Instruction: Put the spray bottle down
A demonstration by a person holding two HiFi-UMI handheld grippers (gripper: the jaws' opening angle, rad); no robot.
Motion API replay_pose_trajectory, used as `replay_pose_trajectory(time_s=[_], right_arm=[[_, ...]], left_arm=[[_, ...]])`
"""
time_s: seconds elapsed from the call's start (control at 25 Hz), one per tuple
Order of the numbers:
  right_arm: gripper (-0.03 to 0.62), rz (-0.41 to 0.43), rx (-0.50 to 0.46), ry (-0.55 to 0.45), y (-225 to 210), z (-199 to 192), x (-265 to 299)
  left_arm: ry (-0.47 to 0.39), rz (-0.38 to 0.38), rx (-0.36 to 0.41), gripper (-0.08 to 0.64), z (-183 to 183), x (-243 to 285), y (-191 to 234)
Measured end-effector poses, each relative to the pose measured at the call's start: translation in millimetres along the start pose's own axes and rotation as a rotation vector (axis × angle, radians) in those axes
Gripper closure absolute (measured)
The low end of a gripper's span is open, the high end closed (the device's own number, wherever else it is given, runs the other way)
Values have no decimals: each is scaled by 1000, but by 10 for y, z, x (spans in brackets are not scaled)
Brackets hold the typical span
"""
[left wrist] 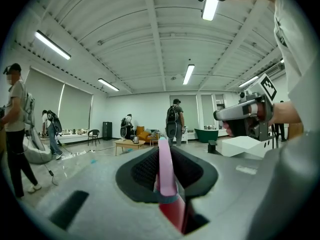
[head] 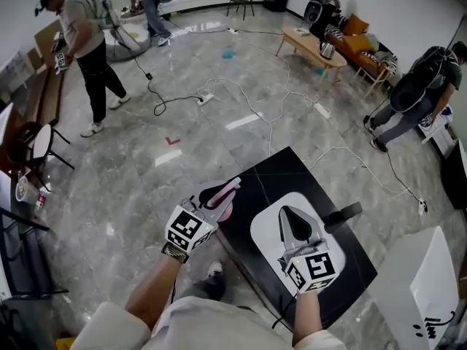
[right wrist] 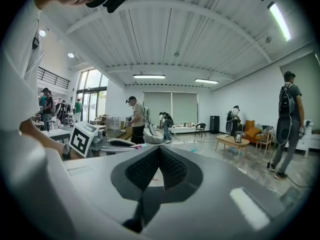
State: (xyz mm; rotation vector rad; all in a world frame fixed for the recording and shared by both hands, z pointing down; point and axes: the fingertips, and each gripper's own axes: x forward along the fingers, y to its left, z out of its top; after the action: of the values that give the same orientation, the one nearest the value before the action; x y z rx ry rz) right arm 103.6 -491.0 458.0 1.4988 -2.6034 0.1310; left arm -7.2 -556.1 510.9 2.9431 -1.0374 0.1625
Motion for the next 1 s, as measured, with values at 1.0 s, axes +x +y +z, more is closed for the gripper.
replay_pose_trajectory(time_s=[1.0], right_arm=[[584, -42, 46, 96, -232, -288, 588]], left_arm=[[35, -43, -59, 480, -791, 554, 575]])
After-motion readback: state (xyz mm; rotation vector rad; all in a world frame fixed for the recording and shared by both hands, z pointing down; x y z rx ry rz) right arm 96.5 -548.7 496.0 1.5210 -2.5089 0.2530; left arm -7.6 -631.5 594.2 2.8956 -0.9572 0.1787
